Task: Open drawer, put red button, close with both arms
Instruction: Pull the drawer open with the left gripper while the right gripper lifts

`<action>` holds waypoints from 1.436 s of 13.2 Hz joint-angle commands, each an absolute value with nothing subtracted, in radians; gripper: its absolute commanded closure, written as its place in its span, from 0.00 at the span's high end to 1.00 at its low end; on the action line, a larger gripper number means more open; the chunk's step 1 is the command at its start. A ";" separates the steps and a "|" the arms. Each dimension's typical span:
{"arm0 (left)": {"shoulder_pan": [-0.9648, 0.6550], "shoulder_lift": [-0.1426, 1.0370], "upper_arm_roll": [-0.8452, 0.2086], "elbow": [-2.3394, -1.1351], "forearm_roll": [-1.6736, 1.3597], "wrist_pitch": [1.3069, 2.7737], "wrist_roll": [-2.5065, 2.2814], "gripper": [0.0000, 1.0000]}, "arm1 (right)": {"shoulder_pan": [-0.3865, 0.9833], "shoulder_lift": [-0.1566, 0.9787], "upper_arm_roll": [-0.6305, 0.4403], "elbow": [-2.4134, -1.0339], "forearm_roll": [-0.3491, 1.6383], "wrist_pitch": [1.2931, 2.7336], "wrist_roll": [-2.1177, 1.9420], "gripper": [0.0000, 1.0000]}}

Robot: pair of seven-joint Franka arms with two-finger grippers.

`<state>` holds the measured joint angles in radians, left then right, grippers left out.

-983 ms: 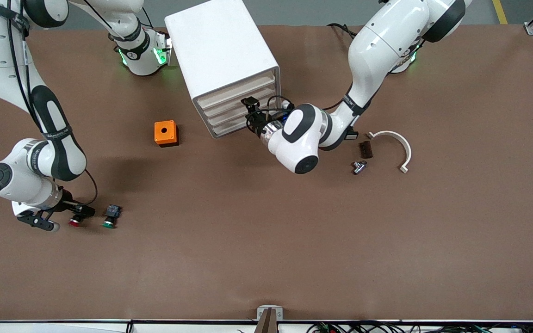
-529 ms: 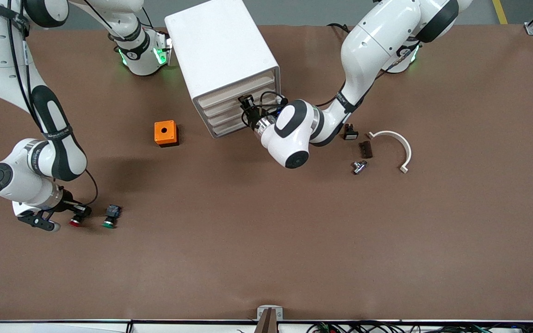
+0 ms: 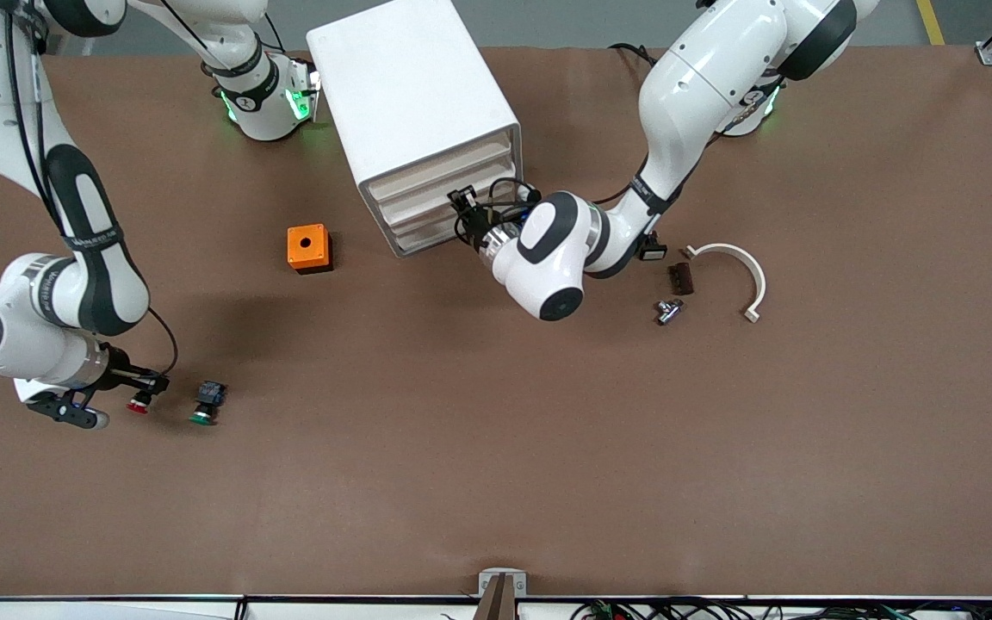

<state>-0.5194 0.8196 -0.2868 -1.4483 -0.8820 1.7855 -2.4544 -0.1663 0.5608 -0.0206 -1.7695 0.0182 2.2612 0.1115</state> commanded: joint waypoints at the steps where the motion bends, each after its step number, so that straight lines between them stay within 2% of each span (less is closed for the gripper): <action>1: -0.511 0.830 -0.197 -1.381 -0.890 1.775 -2.441 0.00 | -0.150 0.416 -0.003 -1.795 0.095 2.099 0.143 0.00; 4: -0.496 0.833 -0.138 -1.333 -0.894 1.789 -2.421 0.00 | -0.101 0.313 0.000 -1.809 0.166 1.958 0.242 0.00; 7: -0.446 0.841 -0.138 -1.308 -0.897 1.804 -2.379 0.01 | 0.026 0.181 0.000 -1.836 0.167 1.890 0.438 0.00; 9: -0.446 0.839 -0.138 -1.310 -0.897 1.804 -2.370 0.36 | 0.128 0.126 0.000 -1.841 0.166 1.858 0.599 0.00; 11: -0.443 0.833 -0.138 -1.310 -0.897 1.802 -2.367 0.53 | 0.275 0.097 0.000 -1.836 0.166 1.859 0.830 0.00; 13: -0.422 0.828 -0.140 -1.301 -0.896 1.802 -2.365 0.77 | 0.415 0.098 -0.002 -1.818 0.164 1.891 1.033 0.00; 14: -0.413 0.828 -0.137 -1.287 -0.890 1.801 -2.356 1.00 | 0.470 0.103 -0.002 -1.815 0.161 1.922 1.122 0.00; 19: -0.315 0.780 -0.100 -1.281 -0.868 1.793 -2.217 1.00 | 0.655 0.143 -0.002 -1.816 0.150 2.045 1.408 0.00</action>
